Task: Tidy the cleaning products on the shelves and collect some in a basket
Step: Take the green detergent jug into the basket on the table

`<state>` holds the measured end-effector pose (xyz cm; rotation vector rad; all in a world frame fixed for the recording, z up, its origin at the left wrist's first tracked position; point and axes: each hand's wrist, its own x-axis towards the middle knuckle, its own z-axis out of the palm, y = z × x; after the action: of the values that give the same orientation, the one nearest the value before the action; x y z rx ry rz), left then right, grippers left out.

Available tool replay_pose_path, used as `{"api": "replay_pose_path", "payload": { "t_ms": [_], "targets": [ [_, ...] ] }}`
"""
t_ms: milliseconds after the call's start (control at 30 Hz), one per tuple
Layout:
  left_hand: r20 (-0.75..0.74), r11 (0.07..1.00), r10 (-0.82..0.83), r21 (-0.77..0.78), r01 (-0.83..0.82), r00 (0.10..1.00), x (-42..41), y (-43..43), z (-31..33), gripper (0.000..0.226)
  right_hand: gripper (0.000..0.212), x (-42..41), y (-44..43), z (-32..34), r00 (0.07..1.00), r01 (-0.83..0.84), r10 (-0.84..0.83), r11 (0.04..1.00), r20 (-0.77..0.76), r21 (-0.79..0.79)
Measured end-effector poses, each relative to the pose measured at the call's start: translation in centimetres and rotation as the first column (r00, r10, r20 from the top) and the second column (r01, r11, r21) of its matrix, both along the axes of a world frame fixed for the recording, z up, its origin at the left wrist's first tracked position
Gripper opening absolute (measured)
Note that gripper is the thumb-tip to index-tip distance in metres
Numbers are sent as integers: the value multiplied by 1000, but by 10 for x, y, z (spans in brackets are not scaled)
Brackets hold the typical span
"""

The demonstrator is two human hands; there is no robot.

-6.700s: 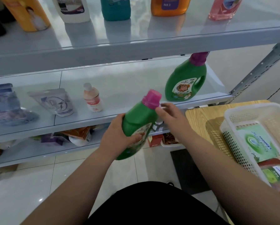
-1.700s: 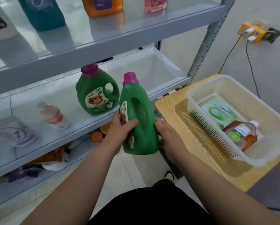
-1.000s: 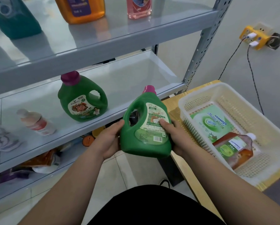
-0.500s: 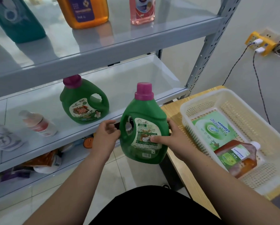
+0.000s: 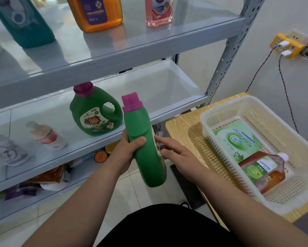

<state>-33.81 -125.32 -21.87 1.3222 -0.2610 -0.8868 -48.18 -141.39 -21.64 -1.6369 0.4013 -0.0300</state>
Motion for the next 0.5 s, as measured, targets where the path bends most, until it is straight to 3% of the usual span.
{"api": "replay_pose_path", "payload": {
  "t_ms": [67,167,233,333,367,467,500],
  "targets": [
    [-150,997,46,-59,-56,988,0,4,0,77,57,4,-2,-2,999,35,-37,997,-30,-68],
    [-313,988,69,-109,-108,947,0,10,-1,53,102,7,-8,-12,986,78,-65,994,-152,83],
    [-301,989,121,-49,-142,946,2,10,-1,46,91,5,-10,-18,982,108,-83,984,-171,141],
    [-187,983,176,77,-165,966,9,11,0,42,67,2,-11,-20,978,166,-153,983,-141,84],
    [-132,986,149,95,-137,980,11,11,0,49,70,2,-11,-22,976,185,-177,981,-130,50],
    [-31,980,50,193,-43,998,11,14,3,103,89,3,-8,-24,980,160,-162,987,-113,-23],
    [-6,973,55,224,-52,998,11,15,3,107,86,3,-9,-22,982,142,-144,989,-124,-29]
  ]
}}
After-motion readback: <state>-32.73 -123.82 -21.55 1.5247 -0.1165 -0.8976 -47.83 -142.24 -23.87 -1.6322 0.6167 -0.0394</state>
